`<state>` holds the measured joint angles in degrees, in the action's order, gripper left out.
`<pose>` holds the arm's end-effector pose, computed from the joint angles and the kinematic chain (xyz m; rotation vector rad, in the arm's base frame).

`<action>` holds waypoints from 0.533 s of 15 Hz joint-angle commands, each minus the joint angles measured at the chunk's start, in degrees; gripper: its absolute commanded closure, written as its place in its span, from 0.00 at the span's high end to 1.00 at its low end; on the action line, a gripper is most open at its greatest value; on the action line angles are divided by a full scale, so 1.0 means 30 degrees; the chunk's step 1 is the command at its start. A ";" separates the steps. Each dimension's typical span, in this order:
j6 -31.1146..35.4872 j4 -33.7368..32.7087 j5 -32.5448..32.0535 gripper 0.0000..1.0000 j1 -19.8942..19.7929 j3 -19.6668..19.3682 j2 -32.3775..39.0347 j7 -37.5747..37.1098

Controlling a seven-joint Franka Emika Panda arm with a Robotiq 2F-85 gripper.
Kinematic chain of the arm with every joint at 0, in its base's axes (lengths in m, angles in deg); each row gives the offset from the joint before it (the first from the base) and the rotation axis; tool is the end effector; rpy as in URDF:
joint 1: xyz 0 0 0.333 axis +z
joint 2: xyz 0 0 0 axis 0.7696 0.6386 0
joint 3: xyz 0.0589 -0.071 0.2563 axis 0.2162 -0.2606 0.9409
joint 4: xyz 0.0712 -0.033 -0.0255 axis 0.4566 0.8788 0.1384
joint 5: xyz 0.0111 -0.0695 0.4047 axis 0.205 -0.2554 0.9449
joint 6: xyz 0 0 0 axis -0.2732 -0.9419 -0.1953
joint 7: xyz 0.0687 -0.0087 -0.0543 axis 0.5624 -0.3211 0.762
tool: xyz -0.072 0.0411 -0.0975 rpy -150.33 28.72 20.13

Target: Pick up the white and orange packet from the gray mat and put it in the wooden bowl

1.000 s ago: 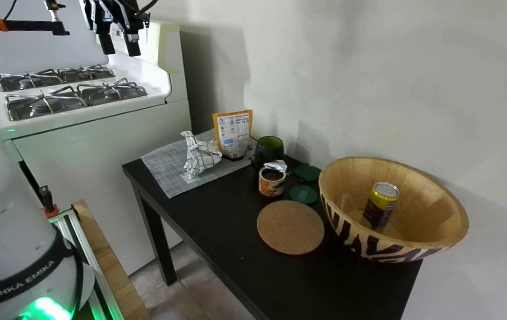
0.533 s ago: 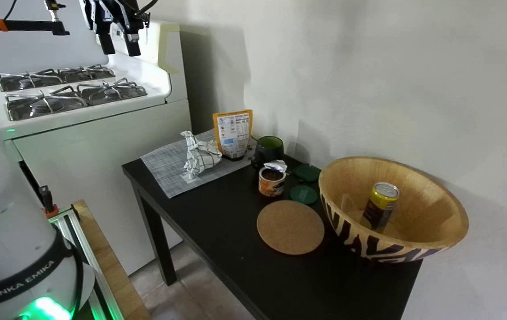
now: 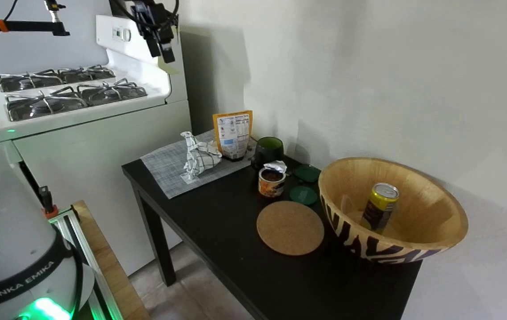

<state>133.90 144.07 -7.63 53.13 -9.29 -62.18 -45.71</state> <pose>0.3794 0.1255 0.4731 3.0664 -0.2049 0.2697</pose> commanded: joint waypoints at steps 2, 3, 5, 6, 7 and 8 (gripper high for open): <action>0.2701 -0.1311 0.0568 1.00 -0.1123 -0.0356 0.5365 -0.1734; 0.3082 -0.1820 0.0541 1.00 -0.1359 -0.0395 0.6642 -0.2224; 0.3574 -0.2879 0.0679 1.00 -0.1469 -0.0580 0.8815 -0.3264; 0.3769 -0.3583 0.0766 1.00 -0.1412 -0.0640 1.0012 -0.3776; 0.3936 -0.4186 0.0750 1.00 -0.1312 -0.0730 1.0991 -0.4220; 0.3811 -0.5087 0.0706 1.00 -0.1167 -0.0870 1.2075 -0.4515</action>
<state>145.59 136.40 -6.20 48.71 -11.20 -35.77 -55.19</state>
